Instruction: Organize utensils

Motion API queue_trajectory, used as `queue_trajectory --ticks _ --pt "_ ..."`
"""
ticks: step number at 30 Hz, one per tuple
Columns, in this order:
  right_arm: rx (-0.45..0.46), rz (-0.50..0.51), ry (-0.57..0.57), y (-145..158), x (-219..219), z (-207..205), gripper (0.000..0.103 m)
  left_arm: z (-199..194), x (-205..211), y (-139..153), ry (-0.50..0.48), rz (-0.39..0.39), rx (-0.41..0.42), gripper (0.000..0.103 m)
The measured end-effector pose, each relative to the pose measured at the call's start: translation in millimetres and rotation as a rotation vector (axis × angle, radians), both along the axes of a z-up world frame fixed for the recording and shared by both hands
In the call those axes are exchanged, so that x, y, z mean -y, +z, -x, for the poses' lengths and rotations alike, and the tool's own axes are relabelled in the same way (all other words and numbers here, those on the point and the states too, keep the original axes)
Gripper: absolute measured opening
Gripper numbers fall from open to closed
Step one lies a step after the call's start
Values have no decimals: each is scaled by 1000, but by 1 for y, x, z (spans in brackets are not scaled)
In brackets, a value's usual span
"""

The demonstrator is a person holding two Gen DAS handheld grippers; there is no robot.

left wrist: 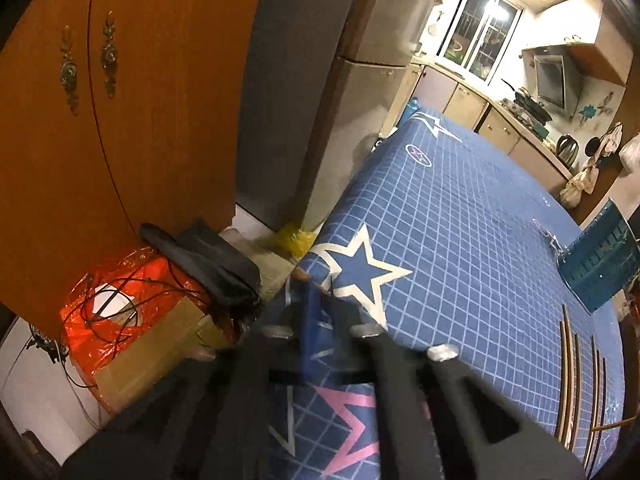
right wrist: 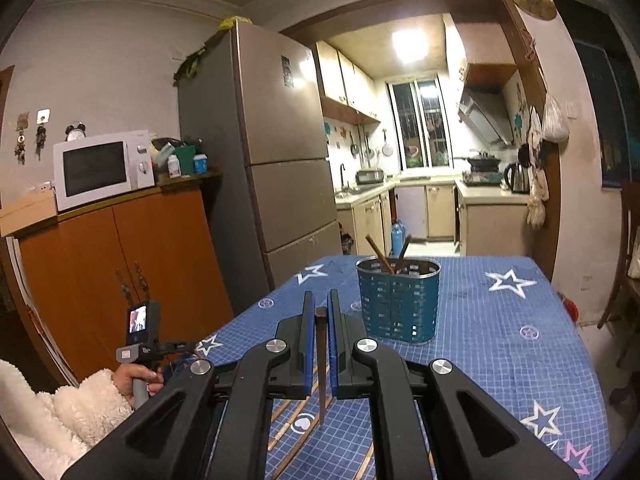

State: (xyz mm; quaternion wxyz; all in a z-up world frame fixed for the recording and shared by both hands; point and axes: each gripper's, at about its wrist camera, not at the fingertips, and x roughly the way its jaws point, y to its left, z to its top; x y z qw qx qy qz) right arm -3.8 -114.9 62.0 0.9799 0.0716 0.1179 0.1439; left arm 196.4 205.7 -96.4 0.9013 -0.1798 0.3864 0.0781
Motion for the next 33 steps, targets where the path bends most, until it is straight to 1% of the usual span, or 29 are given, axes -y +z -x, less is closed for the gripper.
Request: queue_trajectory --ticks 3,6,7,8,10,11,12,13,14,15,16,18,19,20,21,22,23,24,26,30,33 --pt "25 4 -2 6 5 7 7 3 4 4 -4 5 40 0" --pt "35 1 -3 9 8 9 7 3 9 5 -32 18 47 0" --pt "35 1 -3 9 9 10 7 3 12 5 -45 11 54 0" --pt "35 1 -3 9 10 10 7 4 14 11 -68 -13 73 0" --pt "33 1 -6 10 10 10 7 2 16 25 -162 -69 91 0" --pt "33 0 -7 10 12 11 7 -1 16 35 -254 -109 88 0" --pt "34 -2 -7 11 14 11 7 -2 17 44 -328 -196 103 0" --pt "34 -5 -7 11 16 13 7 -1 18 49 -376 -281 121 0" --pt "36 -9 -9 11 17 14 7 -1 19 53 -461 -390 137 0" --pt "36 -13 -14 11 18 15 7 -3 16 53 -534 -480 136 0" --pt "36 -15 -18 11 18 16 7 -5 13 51 -590 -513 132 0" --pt "31 -20 -34 11 18 16 7 -11 3 40 -764 -514 104 0" --pt "24 -19 -43 11 18 15 7 -15 -1 31 -864 -519 73 0" --pt "18 -17 -53 11 16 14 7 -19 -2 23 -906 -544 50 1" --pt "9 -12 -67 11 14 12 7 -24 -5 16 -944 -541 30 1" --pt "1 -8 -79 11 12 11 7 -28 -7 12 -997 -509 27 1" --pt "-10 -4 -92 11 10 8 7 -31 -8 8 -1063 -484 35 0" --pt "-21 -2 -104 12 7 6 7 -31 -8 8 -1107 -491 73 0" --pt "-33 2 -122 12 3 1 7 -34 -10 7 -1176 -486 94 0" --pt "-49 22 -153 14 -9 -7 7 -41 -18 7 -1236 -527 118 0" --pt "-64 39 -167 14 -15 -15 7 -38 -20 8 -1323 -544 153 0"
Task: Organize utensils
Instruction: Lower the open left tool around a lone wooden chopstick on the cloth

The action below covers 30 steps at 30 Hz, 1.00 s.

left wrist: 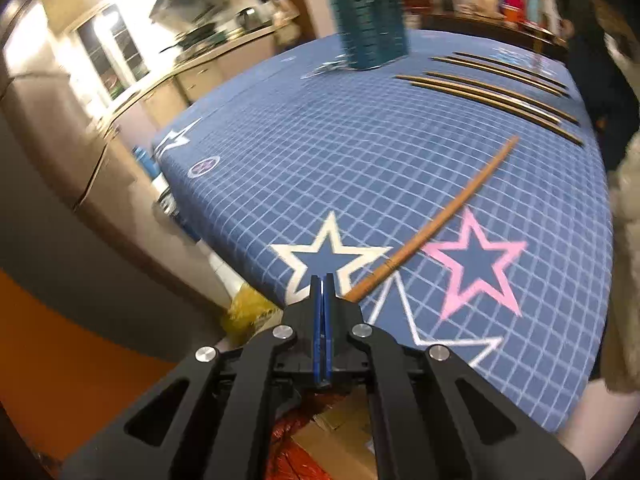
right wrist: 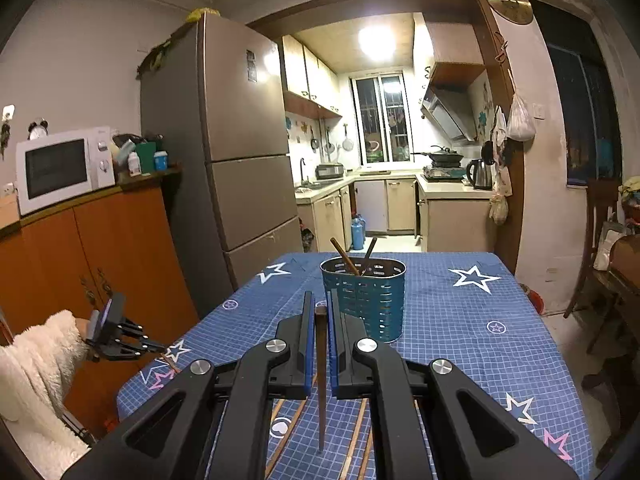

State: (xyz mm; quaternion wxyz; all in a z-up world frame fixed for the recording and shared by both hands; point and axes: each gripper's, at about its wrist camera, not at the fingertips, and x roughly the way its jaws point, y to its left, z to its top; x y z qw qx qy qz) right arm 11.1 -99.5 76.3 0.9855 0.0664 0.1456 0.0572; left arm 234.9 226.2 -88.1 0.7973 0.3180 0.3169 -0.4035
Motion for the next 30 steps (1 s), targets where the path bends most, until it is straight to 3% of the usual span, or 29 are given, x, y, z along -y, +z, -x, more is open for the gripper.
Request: queue_trajectory --ticks 3,12,16,17,20,21,23,25,27,28,30 --pt "-11 6 -16 -1 -3 -8 7 14 -5 1 -74 12 13 0" --pt "-57 23 -36 -6 -13 -38 7 40 -14 7 -145 64 106 2" --pt "-64 36 -34 -7 -21 -48 7 49 -14 22 -81 93 203 2" --pt "-65 39 -35 -7 -23 -49 7 50 -13 24 -57 90 222 9" --pt "-57 43 -37 -4 -24 -49 7 54 -15 31 24 125 230 53" --pt "-55 38 -38 -3 -23 -50 7 58 -18 33 42 173 239 55" --pt "-47 27 -35 0 -21 -50 7 64 -18 32 13 185 260 55" --pt "-38 18 -29 4 -19 -49 7 61 -21 20 -67 143 194 55" --pt "-22 11 -21 10 -18 -46 7 53 -26 13 -210 136 44 55" --pt "-16 8 -17 12 -17 -44 7 52 -29 10 -279 134 22 55" --pt "2 1 -13 18 -16 -40 7 45 -32 6 -277 127 50 55"
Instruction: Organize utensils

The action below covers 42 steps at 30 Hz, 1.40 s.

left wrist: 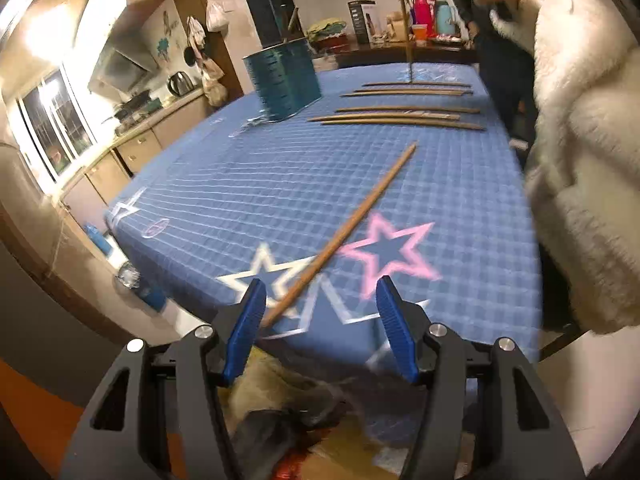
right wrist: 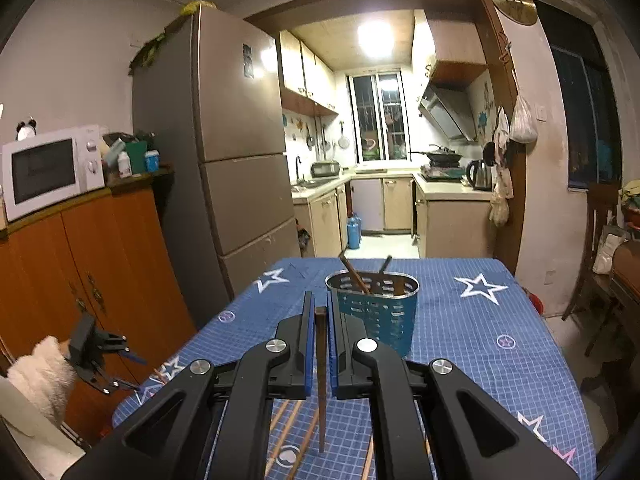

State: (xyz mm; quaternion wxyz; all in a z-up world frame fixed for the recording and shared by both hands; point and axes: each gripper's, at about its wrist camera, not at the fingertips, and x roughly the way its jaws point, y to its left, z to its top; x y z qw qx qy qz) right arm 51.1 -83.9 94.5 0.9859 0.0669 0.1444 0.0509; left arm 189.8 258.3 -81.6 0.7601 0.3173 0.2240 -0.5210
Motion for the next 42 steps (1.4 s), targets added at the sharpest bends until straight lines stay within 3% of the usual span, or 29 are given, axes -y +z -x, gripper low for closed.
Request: queue_trajectory --ticks 3,11,17,21,27,33,40,42 --pt "7 -3 -3 4 2 3 7 -12 -6 -3 -30 20 -34 55" --pt "-13 2 -1 2 -1 0 7 -51 0 -18 -114 13 -218 55" --pt "-23 -7 3 4 1 -3 7 -61 -2 -19 -154 46 -285 54" --pt "-25 -15 3 4 2 -2 7 -69 -9 -21 -176 71 -317 44" --pt "-21 -25 0 4 4 1 7 -69 -9 -24 -174 77 -273 25" --pt "-13 -26 11 4 5 4 7 -58 -12 -27 -105 116 -217 16" --pt "12 -53 44 3 15 12 7 -17 1 -23 158 114 -153 13" --pt "16 -66 57 0 21 15 7 0 9 -21 273 105 -152 13"
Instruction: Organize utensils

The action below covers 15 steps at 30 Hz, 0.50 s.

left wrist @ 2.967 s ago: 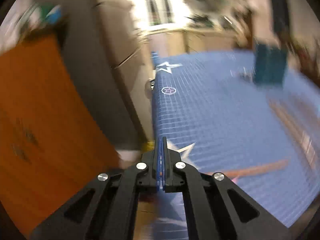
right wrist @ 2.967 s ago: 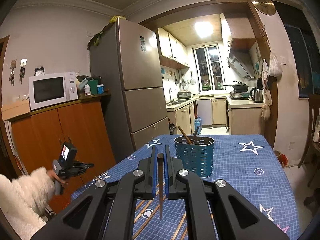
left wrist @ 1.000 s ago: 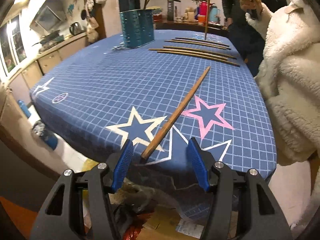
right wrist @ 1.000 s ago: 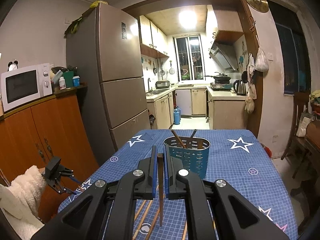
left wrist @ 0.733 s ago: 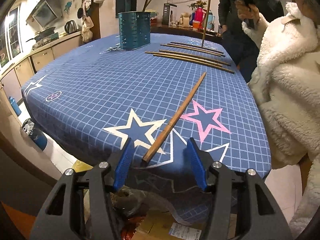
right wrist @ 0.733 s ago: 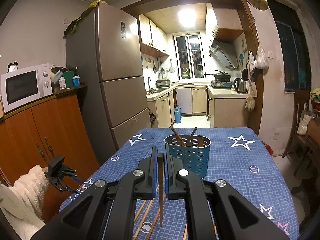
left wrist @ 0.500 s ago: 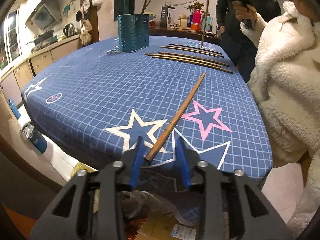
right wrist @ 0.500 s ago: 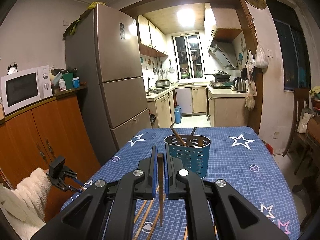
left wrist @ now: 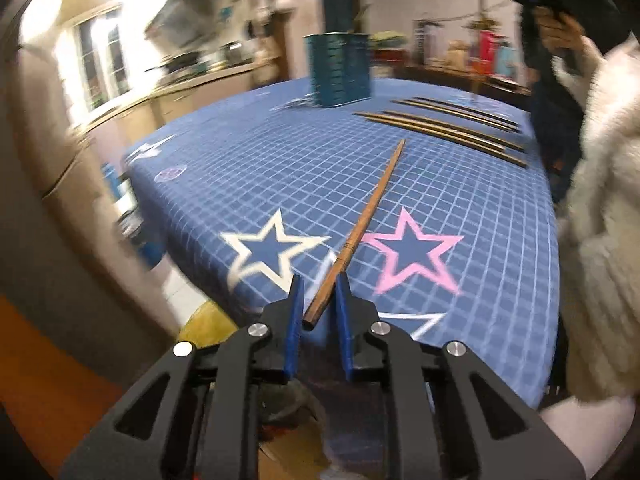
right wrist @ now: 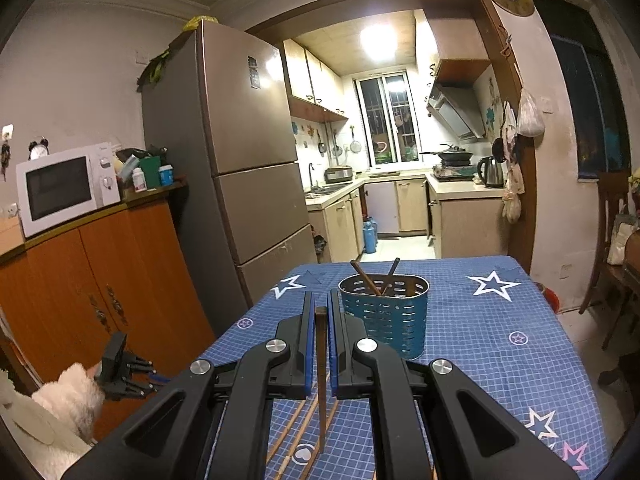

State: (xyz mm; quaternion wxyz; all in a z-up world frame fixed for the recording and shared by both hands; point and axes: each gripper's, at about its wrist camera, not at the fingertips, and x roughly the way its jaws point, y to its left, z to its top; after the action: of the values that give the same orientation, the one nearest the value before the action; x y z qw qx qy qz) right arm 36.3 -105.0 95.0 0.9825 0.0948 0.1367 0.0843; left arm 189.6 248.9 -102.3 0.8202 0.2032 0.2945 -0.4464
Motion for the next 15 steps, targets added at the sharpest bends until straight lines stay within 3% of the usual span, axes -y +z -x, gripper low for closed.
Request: queue_trajectory --ticks 3,5,8,11,15 --pt "3 -25 23 -4 7 2 7 22 11 2 146 -25 2 13" --pt "5 -53 44 -8 13 3 7 40 25 4 296 -32 5 14" --pt "7 -89 81 -15 20 8 7 61 44 6 455 18 -25 21" --pt "7 -113 115 -23 26 15 7 87 73 2 499 -7 58 55" --pt "5 -146 154 -30 35 27 7 105 86 1 438 -69 188 69"
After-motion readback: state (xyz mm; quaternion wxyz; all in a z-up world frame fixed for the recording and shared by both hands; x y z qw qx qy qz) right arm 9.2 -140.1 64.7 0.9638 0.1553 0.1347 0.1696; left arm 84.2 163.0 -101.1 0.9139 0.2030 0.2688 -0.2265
